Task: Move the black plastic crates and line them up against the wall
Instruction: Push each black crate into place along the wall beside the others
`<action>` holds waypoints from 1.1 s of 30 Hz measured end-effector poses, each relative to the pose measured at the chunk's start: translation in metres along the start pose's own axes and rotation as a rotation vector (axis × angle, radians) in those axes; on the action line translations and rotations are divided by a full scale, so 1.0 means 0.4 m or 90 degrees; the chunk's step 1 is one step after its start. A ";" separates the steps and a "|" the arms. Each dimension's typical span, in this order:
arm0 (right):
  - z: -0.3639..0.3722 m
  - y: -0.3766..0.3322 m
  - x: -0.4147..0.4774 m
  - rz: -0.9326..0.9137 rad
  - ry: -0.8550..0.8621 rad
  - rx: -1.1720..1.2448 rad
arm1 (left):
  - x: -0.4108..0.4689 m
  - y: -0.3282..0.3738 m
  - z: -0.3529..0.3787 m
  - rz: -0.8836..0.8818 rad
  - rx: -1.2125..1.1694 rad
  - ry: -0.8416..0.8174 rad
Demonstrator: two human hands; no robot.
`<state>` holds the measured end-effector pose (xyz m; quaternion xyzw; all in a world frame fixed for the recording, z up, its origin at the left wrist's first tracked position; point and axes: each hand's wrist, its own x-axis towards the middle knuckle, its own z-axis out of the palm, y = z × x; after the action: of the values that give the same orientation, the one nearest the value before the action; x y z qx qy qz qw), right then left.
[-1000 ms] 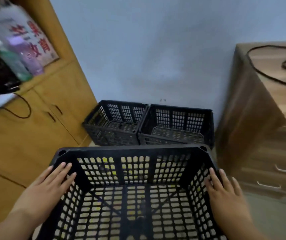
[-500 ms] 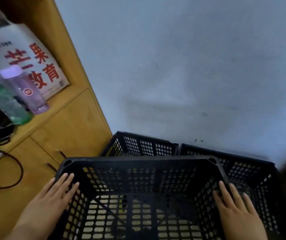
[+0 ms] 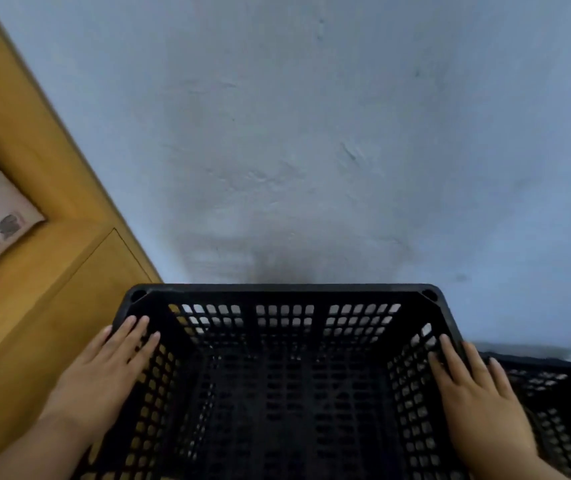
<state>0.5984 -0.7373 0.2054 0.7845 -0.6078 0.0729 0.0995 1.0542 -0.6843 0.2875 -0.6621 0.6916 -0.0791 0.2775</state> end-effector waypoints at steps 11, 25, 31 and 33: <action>0.098 -0.140 0.126 0.118 -0.024 -0.083 | 0.347 -0.164 0.153 0.157 -0.074 0.166; 0.116 -0.168 0.159 0.158 -0.057 -0.112 | 0.407 -0.178 0.230 0.179 -0.148 0.153; 0.116 -0.174 0.149 0.172 -0.071 -0.102 | 0.413 -0.173 0.232 0.154 -0.129 0.164; 0.108 -0.175 0.153 0.174 -0.064 -0.090 | 0.413 -0.165 0.221 0.153 -0.110 0.160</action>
<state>0.6811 -0.7883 0.1731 0.6882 -0.7166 0.0035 0.1131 1.1601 -0.8273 0.1993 -0.5809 0.7992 -0.0677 0.1385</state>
